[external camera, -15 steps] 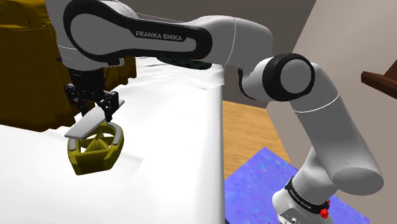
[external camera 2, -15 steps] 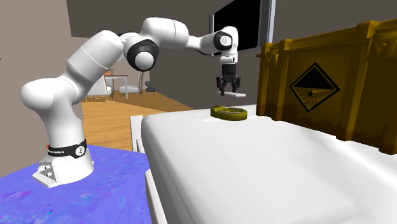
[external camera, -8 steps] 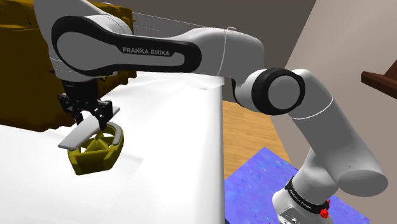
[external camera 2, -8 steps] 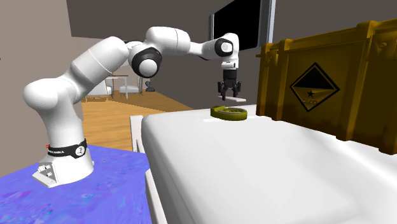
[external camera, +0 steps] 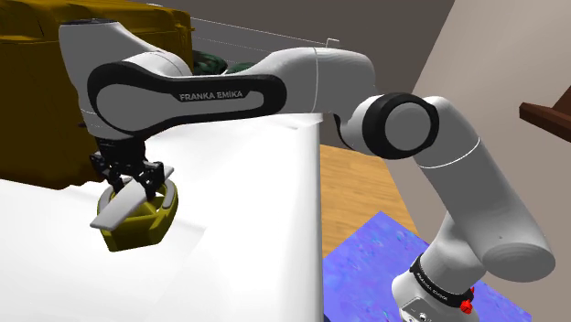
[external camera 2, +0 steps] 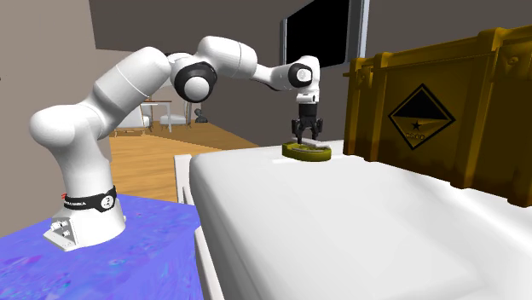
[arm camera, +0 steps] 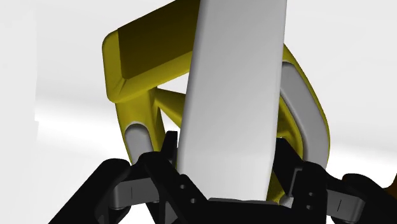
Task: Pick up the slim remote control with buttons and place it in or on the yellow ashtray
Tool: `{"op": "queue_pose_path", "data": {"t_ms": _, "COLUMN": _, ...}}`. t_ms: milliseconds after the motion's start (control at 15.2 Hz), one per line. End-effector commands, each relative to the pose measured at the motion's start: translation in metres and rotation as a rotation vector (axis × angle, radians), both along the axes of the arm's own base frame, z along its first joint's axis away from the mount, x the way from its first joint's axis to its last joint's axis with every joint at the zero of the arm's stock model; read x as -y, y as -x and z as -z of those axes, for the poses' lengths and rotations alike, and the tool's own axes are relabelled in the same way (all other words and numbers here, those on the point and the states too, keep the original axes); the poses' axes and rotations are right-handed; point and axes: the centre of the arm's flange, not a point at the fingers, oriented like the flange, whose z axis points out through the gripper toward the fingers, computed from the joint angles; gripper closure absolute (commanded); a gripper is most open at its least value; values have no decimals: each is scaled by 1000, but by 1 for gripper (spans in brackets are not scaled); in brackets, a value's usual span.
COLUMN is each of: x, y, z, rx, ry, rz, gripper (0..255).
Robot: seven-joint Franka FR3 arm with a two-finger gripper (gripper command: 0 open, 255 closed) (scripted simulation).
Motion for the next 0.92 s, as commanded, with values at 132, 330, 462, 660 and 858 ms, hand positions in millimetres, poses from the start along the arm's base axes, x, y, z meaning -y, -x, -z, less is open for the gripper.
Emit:
{"op": "queue_pose_path", "data": {"t_ms": 132, "x": 0, "y": 0, "z": 5, "rx": 1, "ry": -1, "rz": 0, "gripper": 255}}
{"op": "queue_pose_path", "data": {"t_ms": 330, "x": 0, "y": 0, "z": 5, "rx": 1, "ry": -1, "rz": 0, "gripper": 255}}
{"op": "queue_pose_path", "data": {"t_ms": 462, "x": 0, "y": 0, "z": 5, "rx": 1, "ry": -1, "rz": 0, "gripper": 0}}
{"op": "queue_pose_path", "data": {"t_ms": 660, "x": 0, "y": 0, "z": 5, "rx": 1, "ry": -1, "rz": 0, "gripper": 0}}
{"op": "queue_pose_path", "data": {"t_ms": 858, "x": 0, "y": 0, "z": -8, "rx": 1, "ry": -1, "rz": 0, "gripper": 0}}
